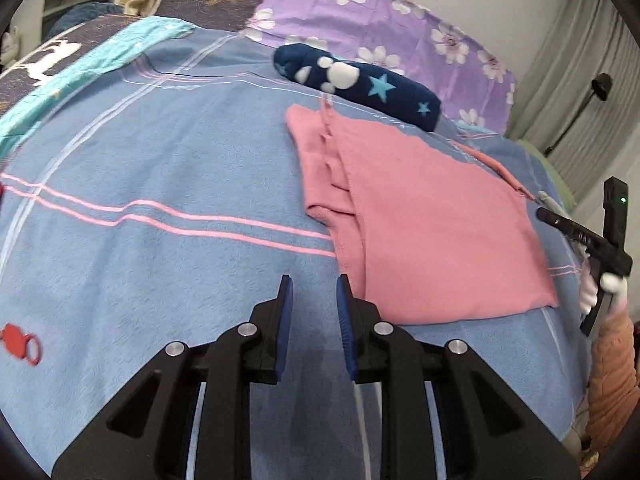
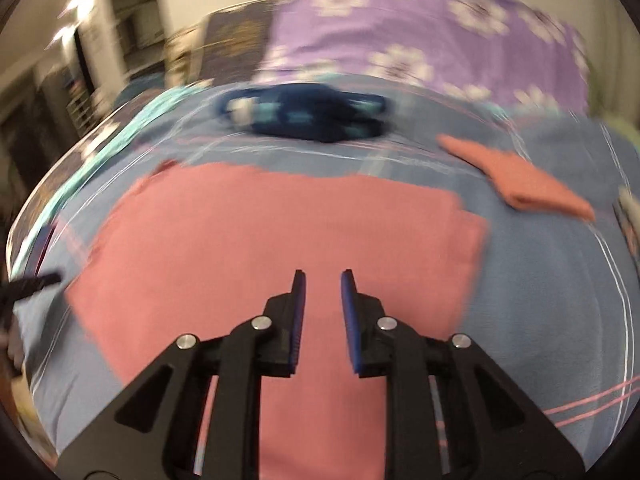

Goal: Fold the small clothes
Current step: 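Grasp the folded shirt edge with the left gripper while the right gripper grasps it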

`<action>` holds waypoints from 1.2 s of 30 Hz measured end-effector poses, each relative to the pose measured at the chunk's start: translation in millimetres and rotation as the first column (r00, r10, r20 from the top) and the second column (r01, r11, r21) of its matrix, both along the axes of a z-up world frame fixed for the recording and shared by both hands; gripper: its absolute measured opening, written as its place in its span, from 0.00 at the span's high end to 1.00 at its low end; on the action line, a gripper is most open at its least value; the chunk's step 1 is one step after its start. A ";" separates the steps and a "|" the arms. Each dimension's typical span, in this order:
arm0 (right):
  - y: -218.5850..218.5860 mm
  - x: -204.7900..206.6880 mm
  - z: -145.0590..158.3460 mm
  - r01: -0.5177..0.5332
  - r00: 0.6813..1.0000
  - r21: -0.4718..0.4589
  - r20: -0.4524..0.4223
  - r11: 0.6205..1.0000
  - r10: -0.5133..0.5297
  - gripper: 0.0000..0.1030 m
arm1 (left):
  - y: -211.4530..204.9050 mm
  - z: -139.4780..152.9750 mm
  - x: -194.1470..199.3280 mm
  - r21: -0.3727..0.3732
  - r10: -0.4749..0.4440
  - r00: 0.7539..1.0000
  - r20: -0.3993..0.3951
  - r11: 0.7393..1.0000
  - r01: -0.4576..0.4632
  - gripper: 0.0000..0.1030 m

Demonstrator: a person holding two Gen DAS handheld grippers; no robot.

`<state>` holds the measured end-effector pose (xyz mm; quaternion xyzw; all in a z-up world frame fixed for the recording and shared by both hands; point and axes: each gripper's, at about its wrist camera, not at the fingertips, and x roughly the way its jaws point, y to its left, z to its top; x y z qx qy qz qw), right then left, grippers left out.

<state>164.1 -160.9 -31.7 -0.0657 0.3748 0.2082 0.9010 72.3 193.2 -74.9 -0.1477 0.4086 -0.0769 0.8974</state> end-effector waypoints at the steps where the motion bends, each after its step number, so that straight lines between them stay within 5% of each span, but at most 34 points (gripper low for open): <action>1: 28.0 -11.7 -0.5 -0.067 0.998 -0.016 0.009 0.998 0.067 0.78 | -2.8 -3.3 -2.3 -0.010 -0.018 1.000 0.001 1.000 0.018 0.79; 5: 121.3 -55.0 -14.5 -0.306 0.951 -0.083 0.016 0.949 0.308 0.75 | -15.0 -15.8 0.8 -0.026 -0.073 0.997 0.002 0.997 0.073 0.79; 7: 166.0 -79.9 -26.1 -0.425 0.902 -0.155 0.014 0.892 0.432 0.73 | -5.2 -19.5 -0.1 -0.083 -0.062 0.998 0.007 0.995 0.062 0.79; 10: 205.6 -103.2 -39.1 -0.508 0.847 -0.255 0.025 0.823 0.531 0.67 | 12.3 -17.9 -2.6 -0.107 -0.019 1.000 0.022 0.994 0.021 0.78; 13: 229.5 -113.4 -49.9 -0.517 0.827 -0.336 0.040 0.787 0.561 0.65 | 26.7 -13.2 1.4 -0.103 -0.002 0.999 0.038 0.995 0.006 0.74; 21: 256.7 -100.6 -65.8 -0.458 0.861 -0.378 0.036 0.804 0.507 0.61 | 38.1 0.0 83.5 -0.120 -0.109 0.994 -0.003 0.987 0.107 0.63; 27: 260.2 -91.9 -69.1 -0.436 0.871 -0.381 0.050 0.815 0.489 0.63 | 37.5 -26.7 176.9 -0.313 -0.171 0.981 -0.090 0.940 0.135 0.59; 28: 260.8 -88.9 -69.4 -0.433 0.872 -0.379 0.053 0.818 0.486 0.63 | 38.7 -27.8 186.7 -0.333 -0.162 0.984 -0.079 0.934 0.127 0.65; 29: 261.7 -86.5 -69.8 -0.431 0.873 -0.374 0.056 0.821 0.484 0.69 | 41.3 -28.0 197.6 -0.355 -0.142 0.988 -0.061 0.928 0.111 0.91; 30: 262.7 -83.9 -70.6 -0.434 0.874 -0.368 0.051 0.823 0.483 0.85 | 42.1 -26.1 202.3 -0.366 -0.127 0.991 -0.050 0.925 0.100 0.97; 32: 263.3 -83.4 -68.5 -0.423 0.877 -0.361 0.066 0.831 0.476 0.95 | 44.5 -18.0 204.5 -0.395 -0.102 0.995 -0.003 0.914 0.093 0.98; 36: 264.9 -98.1 -64.0 -0.437 0.851 -0.383 0.118 0.814 0.513 0.96 | 43.5 -2.8 187.6 -0.294 -0.056 0.993 0.105 0.952 0.084 0.98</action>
